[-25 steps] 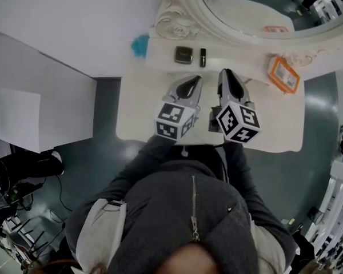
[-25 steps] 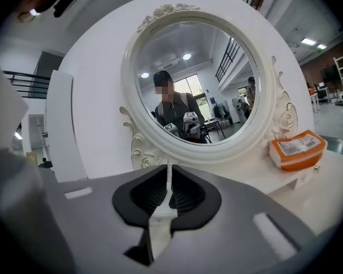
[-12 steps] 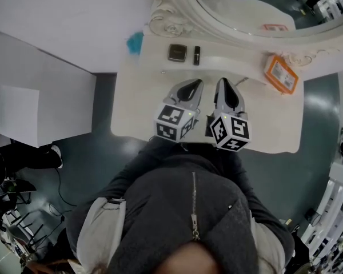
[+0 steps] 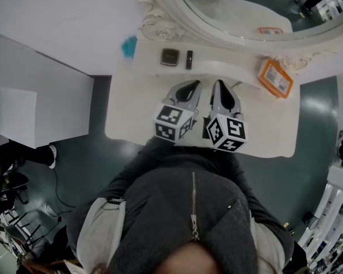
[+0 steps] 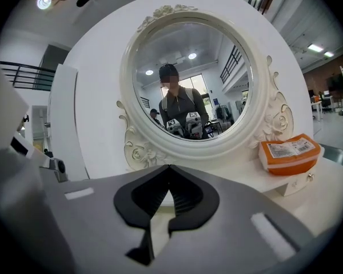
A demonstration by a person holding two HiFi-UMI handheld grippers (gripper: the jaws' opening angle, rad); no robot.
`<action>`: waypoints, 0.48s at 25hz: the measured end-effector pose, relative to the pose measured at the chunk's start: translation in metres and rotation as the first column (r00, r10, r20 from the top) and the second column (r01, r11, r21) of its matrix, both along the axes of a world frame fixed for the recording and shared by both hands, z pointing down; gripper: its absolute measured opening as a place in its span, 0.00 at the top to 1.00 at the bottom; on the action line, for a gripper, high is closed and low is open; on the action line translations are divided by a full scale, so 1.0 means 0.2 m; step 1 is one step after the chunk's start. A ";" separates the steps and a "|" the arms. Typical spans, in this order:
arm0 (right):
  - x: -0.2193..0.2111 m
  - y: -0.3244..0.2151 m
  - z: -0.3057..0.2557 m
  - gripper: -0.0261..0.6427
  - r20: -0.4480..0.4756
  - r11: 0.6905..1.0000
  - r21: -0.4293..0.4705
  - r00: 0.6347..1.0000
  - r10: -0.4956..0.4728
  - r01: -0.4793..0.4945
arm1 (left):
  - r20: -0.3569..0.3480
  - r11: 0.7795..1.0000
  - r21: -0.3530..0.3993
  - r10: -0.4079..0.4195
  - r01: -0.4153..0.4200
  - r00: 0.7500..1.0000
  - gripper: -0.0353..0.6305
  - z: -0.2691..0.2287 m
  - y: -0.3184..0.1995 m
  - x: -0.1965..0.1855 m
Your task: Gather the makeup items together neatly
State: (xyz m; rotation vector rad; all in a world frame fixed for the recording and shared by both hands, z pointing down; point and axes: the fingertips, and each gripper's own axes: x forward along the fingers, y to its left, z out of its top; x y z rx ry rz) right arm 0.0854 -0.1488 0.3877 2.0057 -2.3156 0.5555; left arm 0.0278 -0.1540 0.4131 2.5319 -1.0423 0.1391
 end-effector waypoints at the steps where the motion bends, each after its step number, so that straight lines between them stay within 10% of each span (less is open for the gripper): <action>1: 0.01 0.00 0.00 0.96 0.002 1.000 0.000 1.000 0.001 -0.001 | -0.002 1.000 -0.006 0.002 -0.002 1.000 0.94 0.00 0.00 0.01; 12: 0.23 0.02 0.14 0.95 0.005 0.987 -0.102 0.992 0.128 -0.127 | 0.048 0.995 -0.070 0.081 -0.077 0.996 0.93 0.13 0.01 0.21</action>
